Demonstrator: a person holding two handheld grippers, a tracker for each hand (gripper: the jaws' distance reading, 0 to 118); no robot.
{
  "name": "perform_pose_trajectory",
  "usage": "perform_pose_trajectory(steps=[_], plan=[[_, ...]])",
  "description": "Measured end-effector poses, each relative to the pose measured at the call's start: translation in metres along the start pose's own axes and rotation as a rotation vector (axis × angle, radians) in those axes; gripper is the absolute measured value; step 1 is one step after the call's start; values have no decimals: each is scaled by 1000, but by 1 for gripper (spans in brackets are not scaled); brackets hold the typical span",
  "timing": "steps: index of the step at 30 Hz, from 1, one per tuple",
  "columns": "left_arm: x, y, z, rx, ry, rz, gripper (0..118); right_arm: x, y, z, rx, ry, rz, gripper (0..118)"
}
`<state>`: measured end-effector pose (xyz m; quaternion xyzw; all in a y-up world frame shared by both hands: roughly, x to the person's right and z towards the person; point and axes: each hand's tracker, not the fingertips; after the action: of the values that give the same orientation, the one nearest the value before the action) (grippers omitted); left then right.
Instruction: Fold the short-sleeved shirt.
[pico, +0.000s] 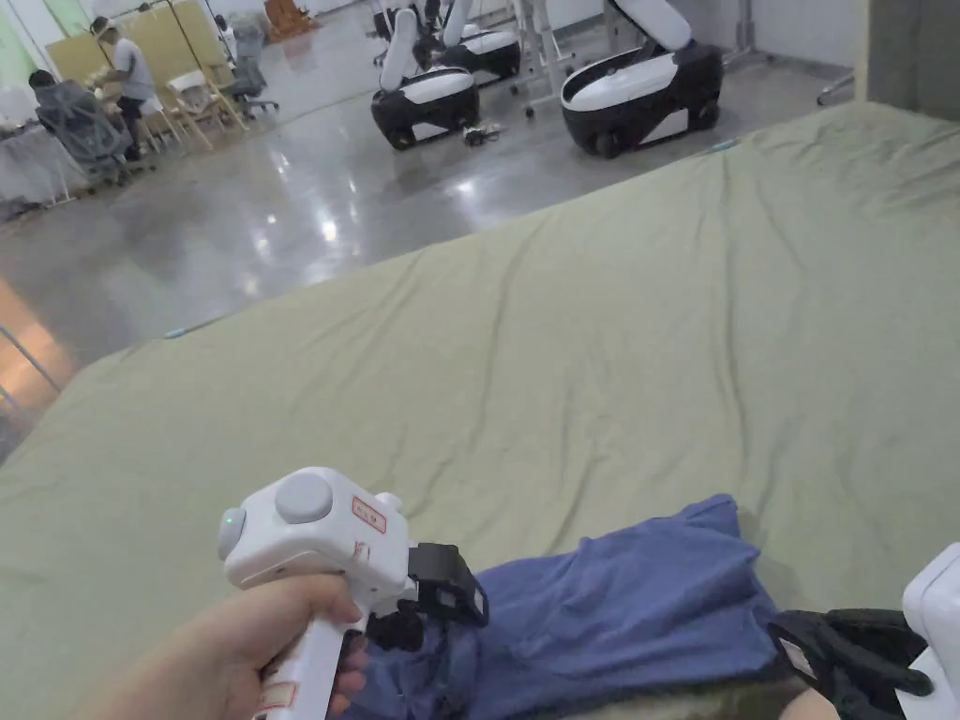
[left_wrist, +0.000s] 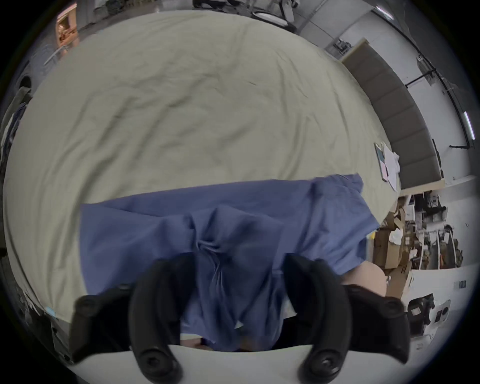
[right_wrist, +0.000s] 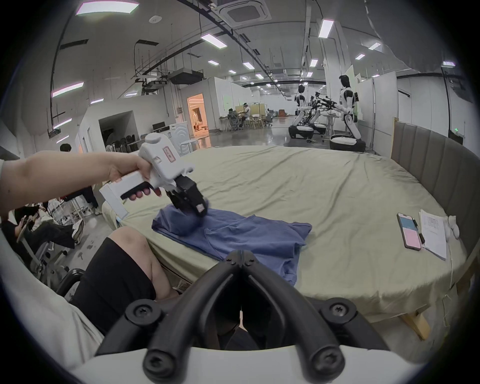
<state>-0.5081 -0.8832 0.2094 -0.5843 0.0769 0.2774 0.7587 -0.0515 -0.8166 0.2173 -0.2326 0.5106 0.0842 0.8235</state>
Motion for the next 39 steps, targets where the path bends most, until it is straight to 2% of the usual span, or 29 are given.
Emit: perform_pose_trajectory(steps=[5,6,7,9,11,12,14,18,21,24,25,26,27,29,34,37,38,39], plan=[[28,-1,50,138,-75,-115,73,11,1,6,3,-14,-36,0],[24,-1,60,181,-36,-132,64,11,2,7,9,-13,-35,0],[20,-2,67,221,15,-144,50,11,5,6,13,-9,-34,0],[13,-5,65,232,164,-148,0,8,9,4,20,-2,-30,0],[3,-10,47,180,297,-138,0,5,12,1,24,10,-22,0],[-2,-13,35,139,312,-138,0,2,14,-1,26,16,-18,0],[2,-24,13,77,227,-132,0,-1,15,-4,23,29,-11,0],[21,-32,-15,86,168,-127,0,-8,14,-8,11,17,6,0],[29,-27,-23,109,43,-131,0,-12,14,-5,12,20,10,0],[31,-27,-23,104,26,-122,0,-14,14,-6,5,24,-3,0],[28,-28,-17,107,-31,-131,0,-16,16,-7,0,26,-2,0],[22,-30,-8,118,-149,-119,0,-18,17,-9,-6,27,1,0],[14,-34,3,136,-251,-97,0,-20,19,-11,-11,28,4,0],[-7,-45,35,230,-345,-61,0,-24,22,-14,-20,38,12,0],[-108,-87,90,403,-374,-18,0,-35,29,-21,-30,65,19,0],[-175,-107,81,420,-428,133,0,-41,33,-29,-48,75,30,0],[-196,-112,72,421,-467,181,5,-44,35,-31,-49,74,38,0],[-213,-116,61,407,-528,234,29,-48,36,-32,-39,64,57,0]])
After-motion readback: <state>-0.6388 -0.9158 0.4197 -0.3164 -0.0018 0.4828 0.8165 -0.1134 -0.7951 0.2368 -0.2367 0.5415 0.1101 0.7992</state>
